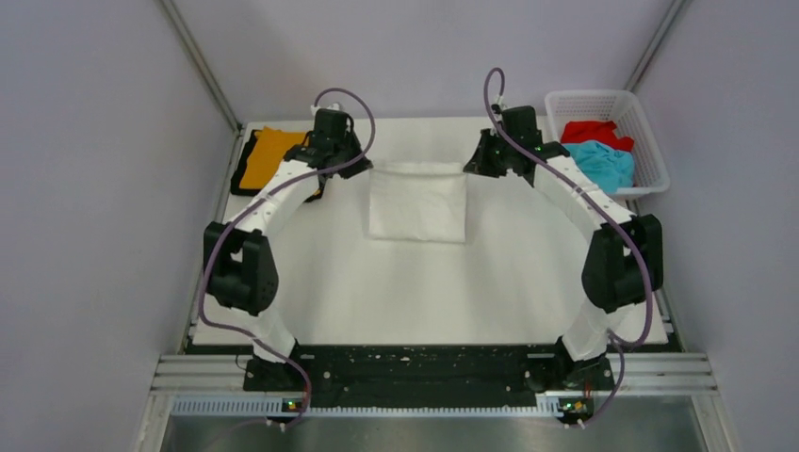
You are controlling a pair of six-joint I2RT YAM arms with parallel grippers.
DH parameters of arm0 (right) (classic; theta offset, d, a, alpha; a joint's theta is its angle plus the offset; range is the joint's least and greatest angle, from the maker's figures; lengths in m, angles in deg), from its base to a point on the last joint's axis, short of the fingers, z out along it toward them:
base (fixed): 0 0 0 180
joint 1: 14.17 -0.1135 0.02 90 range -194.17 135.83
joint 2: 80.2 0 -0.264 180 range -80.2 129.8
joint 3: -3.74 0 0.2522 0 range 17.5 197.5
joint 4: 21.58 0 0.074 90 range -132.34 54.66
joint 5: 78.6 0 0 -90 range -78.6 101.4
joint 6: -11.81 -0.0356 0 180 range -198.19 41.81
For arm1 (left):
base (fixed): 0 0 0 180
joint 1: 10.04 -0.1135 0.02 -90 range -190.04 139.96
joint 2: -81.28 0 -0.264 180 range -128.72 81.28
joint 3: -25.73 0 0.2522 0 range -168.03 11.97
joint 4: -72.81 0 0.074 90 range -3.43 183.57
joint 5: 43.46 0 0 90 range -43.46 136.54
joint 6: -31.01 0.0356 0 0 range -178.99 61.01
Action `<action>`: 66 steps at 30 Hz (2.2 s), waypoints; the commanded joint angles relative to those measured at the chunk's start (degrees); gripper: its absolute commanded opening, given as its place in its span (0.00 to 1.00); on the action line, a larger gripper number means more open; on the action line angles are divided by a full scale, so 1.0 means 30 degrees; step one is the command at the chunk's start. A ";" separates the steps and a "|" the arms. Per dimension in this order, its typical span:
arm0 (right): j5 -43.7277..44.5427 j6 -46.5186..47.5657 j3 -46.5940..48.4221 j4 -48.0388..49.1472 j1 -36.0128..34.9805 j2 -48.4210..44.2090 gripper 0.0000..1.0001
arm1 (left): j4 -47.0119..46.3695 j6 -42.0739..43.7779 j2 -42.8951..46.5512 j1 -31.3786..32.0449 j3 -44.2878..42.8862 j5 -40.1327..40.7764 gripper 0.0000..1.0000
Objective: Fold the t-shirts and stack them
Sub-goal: Fold the long partially folded tshirt into a neat square, then put the neatly folded tshirt into the corner of the board with the left arm
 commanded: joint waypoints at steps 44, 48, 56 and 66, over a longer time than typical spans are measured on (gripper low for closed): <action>0.7640 0.0047 -0.9902 0.9142 0.1036 -0.7925 0.99 | 0.5497 0.3199 -0.9953 0.0842 -0.5821 0.0758 0.79; 0.9056 0.0316 -1.1514 1.0203 0.1020 -0.9844 0.99 | 0.5978 0.3180 -1.1012 0.1256 -0.6641 0.1048 0.69; 1.0837 0.0746 -1.3003 1.1130 0.1018 -1.2147 0.99 | 0.7255 0.2107 -1.2446 0.2628 -0.7882 0.3747 0.20; 1.2540 0.1971 -1.3926 1.1753 0.1031 -1.3929 0.99 | 1.0276 0.3495 -1.1681 0.2864 -1.0537 1.4533 0.00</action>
